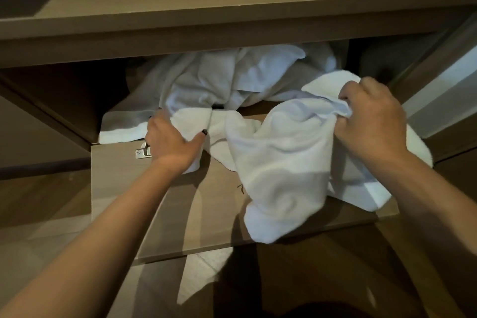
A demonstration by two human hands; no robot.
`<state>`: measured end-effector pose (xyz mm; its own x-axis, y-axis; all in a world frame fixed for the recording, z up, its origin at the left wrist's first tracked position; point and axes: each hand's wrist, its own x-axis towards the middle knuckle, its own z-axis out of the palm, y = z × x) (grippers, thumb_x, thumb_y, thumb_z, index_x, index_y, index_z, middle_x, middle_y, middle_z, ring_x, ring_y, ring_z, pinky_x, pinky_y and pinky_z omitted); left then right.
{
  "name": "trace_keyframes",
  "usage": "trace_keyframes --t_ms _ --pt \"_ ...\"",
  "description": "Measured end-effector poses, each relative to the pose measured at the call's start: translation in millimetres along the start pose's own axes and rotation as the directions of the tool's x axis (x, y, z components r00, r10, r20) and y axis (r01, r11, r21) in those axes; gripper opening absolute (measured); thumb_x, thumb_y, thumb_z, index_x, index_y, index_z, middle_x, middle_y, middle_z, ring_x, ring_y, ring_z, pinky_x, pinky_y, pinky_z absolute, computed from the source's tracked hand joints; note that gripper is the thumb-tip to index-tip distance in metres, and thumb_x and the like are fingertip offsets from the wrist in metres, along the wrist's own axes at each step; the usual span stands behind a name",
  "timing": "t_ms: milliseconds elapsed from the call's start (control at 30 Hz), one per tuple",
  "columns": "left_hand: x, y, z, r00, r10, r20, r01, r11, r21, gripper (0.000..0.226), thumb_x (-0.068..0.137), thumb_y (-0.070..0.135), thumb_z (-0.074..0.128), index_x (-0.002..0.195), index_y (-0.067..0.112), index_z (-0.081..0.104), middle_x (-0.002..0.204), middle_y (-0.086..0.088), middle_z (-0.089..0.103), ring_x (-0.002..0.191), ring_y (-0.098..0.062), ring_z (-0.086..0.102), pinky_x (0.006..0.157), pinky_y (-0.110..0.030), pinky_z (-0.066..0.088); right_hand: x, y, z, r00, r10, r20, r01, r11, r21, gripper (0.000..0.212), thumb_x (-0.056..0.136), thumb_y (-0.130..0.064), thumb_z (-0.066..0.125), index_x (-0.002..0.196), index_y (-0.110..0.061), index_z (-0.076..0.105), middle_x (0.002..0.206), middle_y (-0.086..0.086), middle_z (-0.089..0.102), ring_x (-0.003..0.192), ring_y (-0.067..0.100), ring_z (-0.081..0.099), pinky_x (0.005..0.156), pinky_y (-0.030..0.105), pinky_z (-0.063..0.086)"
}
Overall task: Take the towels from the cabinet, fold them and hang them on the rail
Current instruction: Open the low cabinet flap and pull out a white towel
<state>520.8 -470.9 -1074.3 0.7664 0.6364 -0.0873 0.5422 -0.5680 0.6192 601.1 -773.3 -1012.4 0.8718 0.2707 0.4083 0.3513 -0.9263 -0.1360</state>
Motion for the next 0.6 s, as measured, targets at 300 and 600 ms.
trace_keyframes --t_ms 300,600 --pt "8 23 3 0.992 -0.122 0.032 0.126 0.962 -0.241 0.071 0.077 0.023 0.079 0.135 0.008 0.041 0.119 -0.007 0.055 0.106 -0.027 0.054 0.085 -0.032 0.043 -29 2 48 0.673 0.086 0.735 -0.264 0.956 0.13 0.062 0.08 -0.026 0.069 0.139 -0.022 0.049 0.136 0.01 0.047 0.126 0.03 0.047 0.105 0.042 0.04" --pt "-53 30 -3 0.987 0.154 -0.036 -0.151 0.852 -0.501 0.027 0.078 0.01 0.076 0.092 0.03 0.062 0.095 0.012 0.061 0.079 0.017 0.056 0.066 -0.001 0.042 -65 -8 74 0.606 -0.062 0.793 0.208 0.975 -0.083 0.092 0.082 -0.046 0.07 0.153 -0.032 0.015 0.164 0.005 -0.006 0.15 0.032 0.0 0.116 0.051 0.021"
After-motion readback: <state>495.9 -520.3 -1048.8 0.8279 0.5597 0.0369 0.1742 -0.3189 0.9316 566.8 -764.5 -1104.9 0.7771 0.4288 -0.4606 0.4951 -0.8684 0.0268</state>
